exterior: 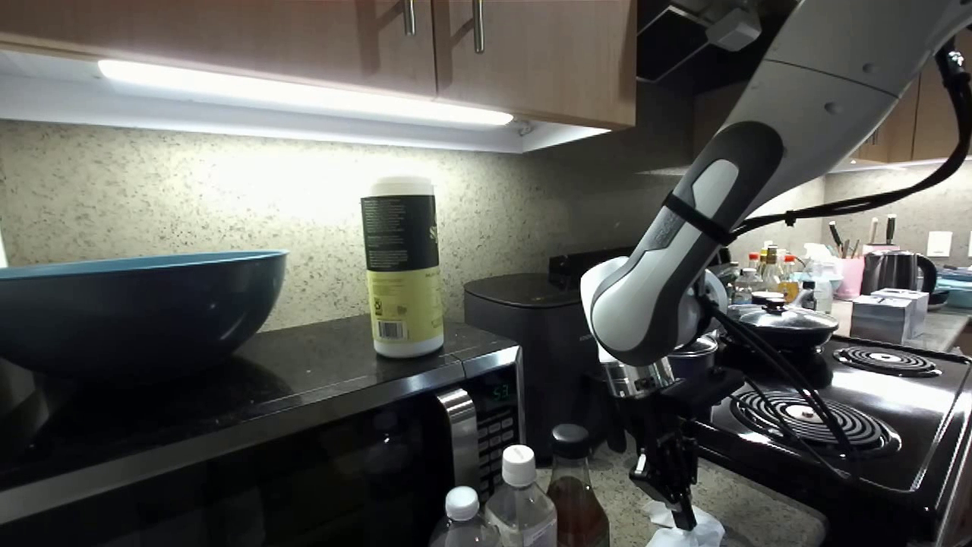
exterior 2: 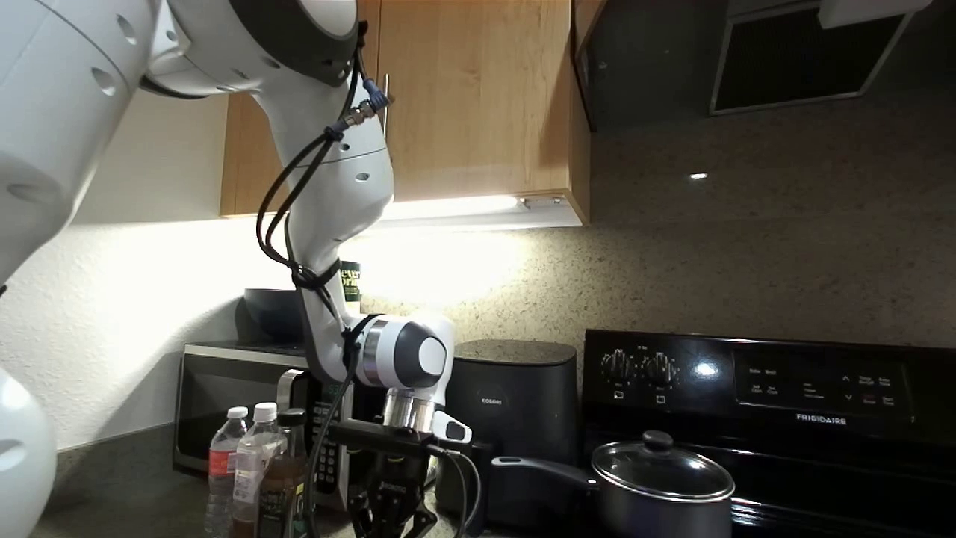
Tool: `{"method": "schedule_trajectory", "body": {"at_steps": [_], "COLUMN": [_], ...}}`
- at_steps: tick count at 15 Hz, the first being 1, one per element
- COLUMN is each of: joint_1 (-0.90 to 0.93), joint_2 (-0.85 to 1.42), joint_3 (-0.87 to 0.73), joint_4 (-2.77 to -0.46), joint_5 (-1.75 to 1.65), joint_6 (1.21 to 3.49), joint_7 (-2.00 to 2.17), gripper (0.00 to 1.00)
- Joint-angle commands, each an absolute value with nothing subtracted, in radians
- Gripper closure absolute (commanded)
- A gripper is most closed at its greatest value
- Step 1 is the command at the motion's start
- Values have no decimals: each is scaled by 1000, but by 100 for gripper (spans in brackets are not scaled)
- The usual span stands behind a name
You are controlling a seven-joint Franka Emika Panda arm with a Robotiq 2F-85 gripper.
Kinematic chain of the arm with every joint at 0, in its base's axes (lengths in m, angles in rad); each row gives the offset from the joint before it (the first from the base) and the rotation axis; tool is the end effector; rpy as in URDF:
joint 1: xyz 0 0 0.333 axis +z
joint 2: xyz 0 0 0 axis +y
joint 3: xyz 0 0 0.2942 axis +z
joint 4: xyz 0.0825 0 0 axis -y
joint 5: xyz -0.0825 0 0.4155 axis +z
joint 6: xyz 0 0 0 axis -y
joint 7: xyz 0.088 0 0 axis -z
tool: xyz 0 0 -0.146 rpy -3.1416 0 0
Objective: Pick up the small tissue paper and put it on top of the air fryer.
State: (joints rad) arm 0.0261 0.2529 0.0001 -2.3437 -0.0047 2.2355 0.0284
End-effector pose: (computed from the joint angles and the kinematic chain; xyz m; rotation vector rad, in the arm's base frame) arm 0.4700 0.0120 0.1170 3.0779 0.0021 -0.5615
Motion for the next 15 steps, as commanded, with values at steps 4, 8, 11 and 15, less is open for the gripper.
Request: {"method": "schedule_trajectory", "body": {"at_steps": [4, 8, 11, 15], "joint_1": [11, 35, 44, 38], "joint_2": [225, 83, -61, -87], "joint_3": [11, 10, 17, 25], "joint_4": [-2370, -2443, -2489, -2444], "joint_5": [33, 10, -4, -1], "joint_6": [2239, 2263, 2267, 2238], "joint_7": [-8, 69, 114, 111], "gripper": [93, 93, 92, 93]}}
